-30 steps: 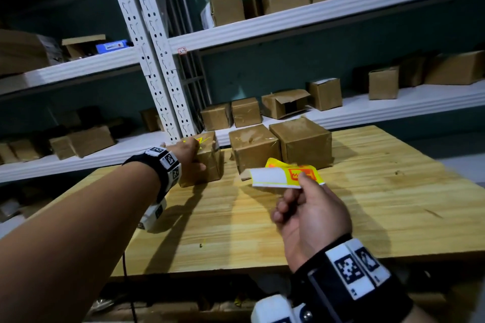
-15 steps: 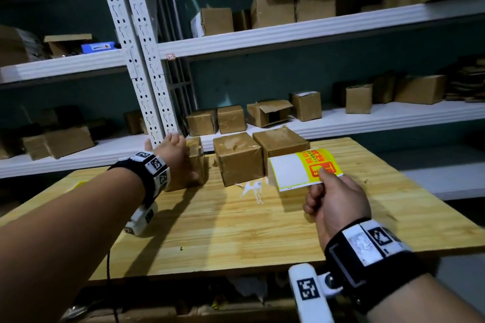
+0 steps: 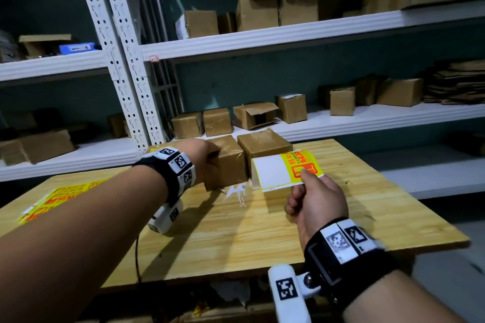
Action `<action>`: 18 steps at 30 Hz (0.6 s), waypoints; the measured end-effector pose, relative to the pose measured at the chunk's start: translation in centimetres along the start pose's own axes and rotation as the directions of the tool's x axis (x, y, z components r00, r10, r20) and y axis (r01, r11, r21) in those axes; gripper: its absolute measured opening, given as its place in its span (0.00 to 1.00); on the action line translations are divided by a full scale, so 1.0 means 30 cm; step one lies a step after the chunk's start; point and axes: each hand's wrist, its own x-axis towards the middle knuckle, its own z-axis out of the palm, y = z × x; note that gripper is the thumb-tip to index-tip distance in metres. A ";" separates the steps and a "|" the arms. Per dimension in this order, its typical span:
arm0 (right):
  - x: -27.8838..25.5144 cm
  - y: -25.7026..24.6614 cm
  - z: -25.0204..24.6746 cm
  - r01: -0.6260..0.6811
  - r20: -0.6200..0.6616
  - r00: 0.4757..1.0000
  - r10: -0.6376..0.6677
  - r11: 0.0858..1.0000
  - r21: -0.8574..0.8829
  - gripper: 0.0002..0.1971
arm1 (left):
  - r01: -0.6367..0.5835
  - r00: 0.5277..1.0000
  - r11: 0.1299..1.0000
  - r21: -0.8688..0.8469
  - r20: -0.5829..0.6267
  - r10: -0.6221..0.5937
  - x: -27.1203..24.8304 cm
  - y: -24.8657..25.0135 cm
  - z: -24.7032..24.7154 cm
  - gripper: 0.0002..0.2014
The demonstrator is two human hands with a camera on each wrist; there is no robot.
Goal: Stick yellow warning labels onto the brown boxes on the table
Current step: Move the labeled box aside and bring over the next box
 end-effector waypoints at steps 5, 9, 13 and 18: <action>-0.005 -0.007 -0.002 -0.001 -0.002 1.000 0.001 1.000 -0.013 0.15 | -0.029 0.999 0.995 0.095 0.017 0.028 -0.081 -0.003 -0.034 0.17; -0.015 -0.010 -0.001 0.012 -0.004 1.000 -0.012 1.000 -0.012 0.16 | -0.076 0.997 0.984 0.164 -0.011 0.079 -0.203 -0.014 -0.050 0.25; -0.017 -0.001 -0.005 0.050 0.024 0.999 -0.048 0.996 -0.076 0.16 | -0.094 0.996 0.990 0.108 0.012 0.093 -0.329 -0.013 -0.080 0.27; -0.027 0.006 -0.007 0.073 0.072 0.996 -0.060 0.981 -0.182 0.12 | -0.097 0.995 0.992 0.085 0.035 0.094 -0.468 -0.032 -0.109 0.30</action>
